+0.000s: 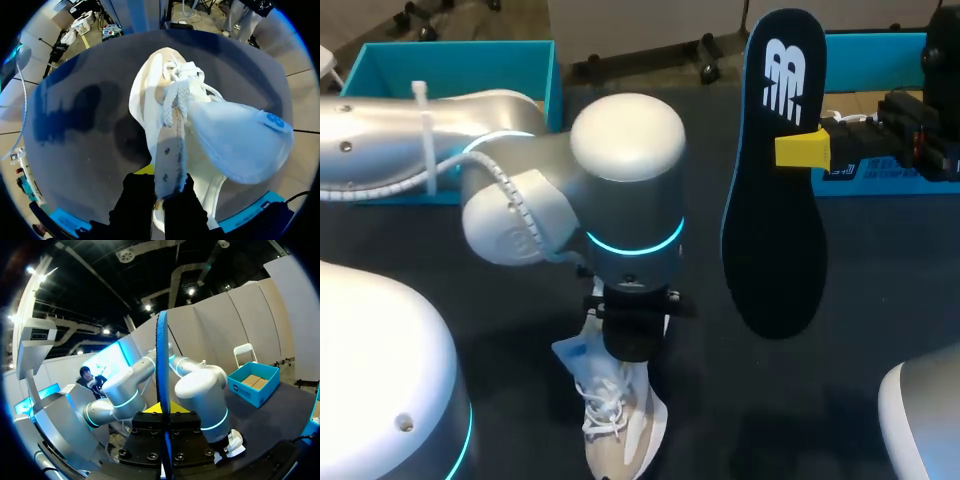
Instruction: Take the shoe out of the shoebox, open the shoe tongue, remove and reinsert the insole, then place the shoe into the shoebox
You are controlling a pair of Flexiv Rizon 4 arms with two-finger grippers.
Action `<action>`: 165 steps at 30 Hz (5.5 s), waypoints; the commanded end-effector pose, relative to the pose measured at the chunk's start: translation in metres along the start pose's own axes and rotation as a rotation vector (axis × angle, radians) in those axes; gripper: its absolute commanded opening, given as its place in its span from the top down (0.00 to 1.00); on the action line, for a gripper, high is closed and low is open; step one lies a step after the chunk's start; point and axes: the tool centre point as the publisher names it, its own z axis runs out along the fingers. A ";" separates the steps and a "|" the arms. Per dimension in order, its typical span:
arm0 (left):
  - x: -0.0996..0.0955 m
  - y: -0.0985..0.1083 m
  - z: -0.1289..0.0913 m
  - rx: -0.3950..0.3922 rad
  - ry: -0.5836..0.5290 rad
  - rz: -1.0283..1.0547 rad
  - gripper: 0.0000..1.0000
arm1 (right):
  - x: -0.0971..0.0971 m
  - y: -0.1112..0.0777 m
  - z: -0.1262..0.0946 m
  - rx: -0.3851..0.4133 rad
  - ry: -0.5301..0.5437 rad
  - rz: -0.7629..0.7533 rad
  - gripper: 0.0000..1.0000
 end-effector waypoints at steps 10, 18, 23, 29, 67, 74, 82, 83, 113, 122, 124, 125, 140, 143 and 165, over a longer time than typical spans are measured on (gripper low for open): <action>-0.024 0.020 0.029 0.049 0.058 -0.080 1.00 | -0.003 0.005 0.003 0.009 0.004 0.002 1.00; -0.026 0.033 0.038 0.060 0.055 -0.112 1.00 | -0.003 0.005 0.003 0.009 0.004 0.002 1.00; -0.030 0.036 0.039 0.049 0.039 -0.110 0.28 | -0.003 0.005 0.003 0.009 0.004 0.002 1.00; -0.031 0.040 0.030 0.045 -0.002 -0.115 0.00 | -0.003 0.005 0.003 0.009 0.004 0.002 1.00; 0.011 0.082 -0.137 -0.107 -0.732 -0.139 0.00 | -0.003 0.005 0.003 0.009 0.004 0.002 1.00; 0.023 0.107 -0.143 -0.085 -0.961 -0.017 0.00 | -0.003 0.005 0.003 0.009 0.004 0.002 1.00; 0.034 0.111 -0.155 -0.105 -1.172 0.038 0.00 | -0.003 0.005 0.003 0.009 0.004 0.002 1.00; 0.033 0.110 -0.158 -0.108 -1.193 0.047 0.00 | -0.003 0.005 0.003 0.009 0.004 0.002 1.00; 0.005 0.113 -0.207 -0.095 -1.492 0.074 0.00 | -0.094 0.019 -0.010 0.063 0.040 0.206 1.00; 0.005 0.113 -0.207 -0.095 -1.492 0.074 0.00 | -0.094 0.019 -0.010 0.063 0.040 0.206 1.00; 0.005 0.113 -0.207 -0.095 -1.492 0.074 0.00 | -0.110 0.019 -0.006 0.086 0.041 0.248 1.00; 0.005 0.113 -0.207 -0.095 -1.492 0.074 0.00 | -0.124 0.021 -0.003 0.091 0.054 0.259 1.00; 0.005 0.113 -0.207 -0.095 -1.492 0.074 0.00 | -0.239 0.001 0.008 0.065 0.049 0.493 1.00; 0.005 0.113 -0.207 -0.095 -1.492 0.074 0.00 | -0.239 0.001 0.008 0.065 0.049 0.493 1.00; -0.007 0.127 -0.216 -0.106 -1.611 0.090 0.00 | -0.276 -0.043 0.031 0.086 0.033 0.701 1.00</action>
